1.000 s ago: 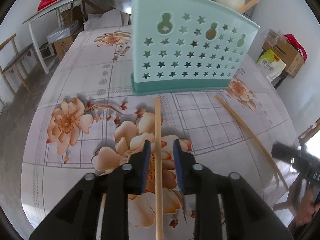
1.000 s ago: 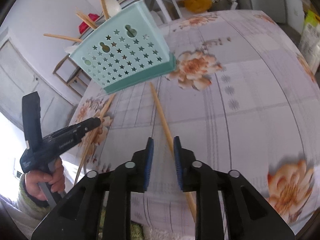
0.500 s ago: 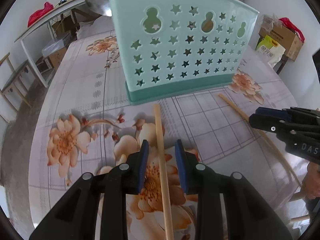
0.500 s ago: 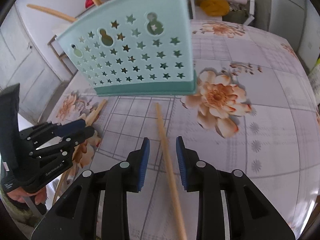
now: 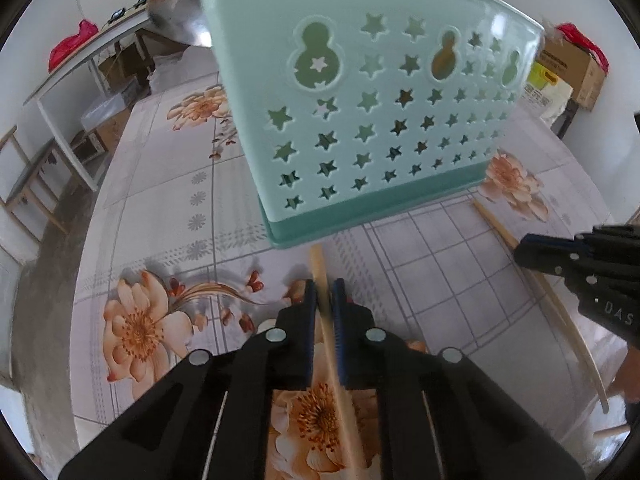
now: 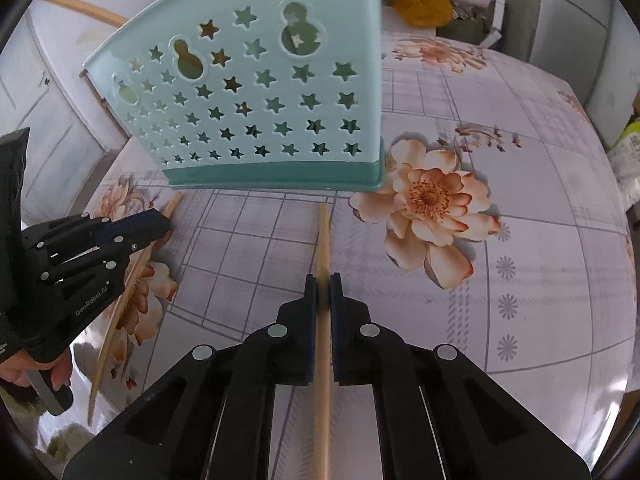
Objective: Organize utensils
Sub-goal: 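Lift both held chopsticks up toward the green holder with both grippers, then raise the left gripper's chopstick above the holder while the right gripper holds its chopstick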
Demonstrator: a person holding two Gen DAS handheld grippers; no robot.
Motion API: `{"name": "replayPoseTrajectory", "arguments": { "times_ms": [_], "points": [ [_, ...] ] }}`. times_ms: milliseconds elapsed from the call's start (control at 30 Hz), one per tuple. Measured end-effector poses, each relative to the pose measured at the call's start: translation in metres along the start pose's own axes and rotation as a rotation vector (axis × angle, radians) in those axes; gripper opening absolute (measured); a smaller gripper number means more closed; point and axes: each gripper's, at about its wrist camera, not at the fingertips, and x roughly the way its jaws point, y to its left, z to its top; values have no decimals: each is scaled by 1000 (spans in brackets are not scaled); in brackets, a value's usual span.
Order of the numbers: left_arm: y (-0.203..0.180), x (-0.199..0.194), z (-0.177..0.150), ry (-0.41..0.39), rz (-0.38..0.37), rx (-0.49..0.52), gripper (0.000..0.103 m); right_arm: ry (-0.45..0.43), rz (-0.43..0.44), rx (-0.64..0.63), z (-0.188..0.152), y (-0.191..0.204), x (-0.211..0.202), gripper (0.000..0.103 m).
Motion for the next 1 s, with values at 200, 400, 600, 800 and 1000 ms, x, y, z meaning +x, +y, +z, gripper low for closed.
{"name": "replayPoseTrajectory", "arguments": {
  "times_ms": [200,400,600,800,1000],
  "points": [
    [7,-11,0,-43,-27,-66,6,-87,38,65,1,-9,-33,4],
    [2,-37,2,-110,-19,-66,6,-163,108,127,-4,-13,-64,4],
    [1,-83,4,-238,-14,-88,6,-211,138,154,-7,-12,-83,4],
    [10,-139,15,-381,-22,-123,6,-229,150,161,-13,-14,-93,4],
    [27,-212,47,-597,-73,-158,6,-236,149,159,-14,-15,-95,4]
  ]
}}
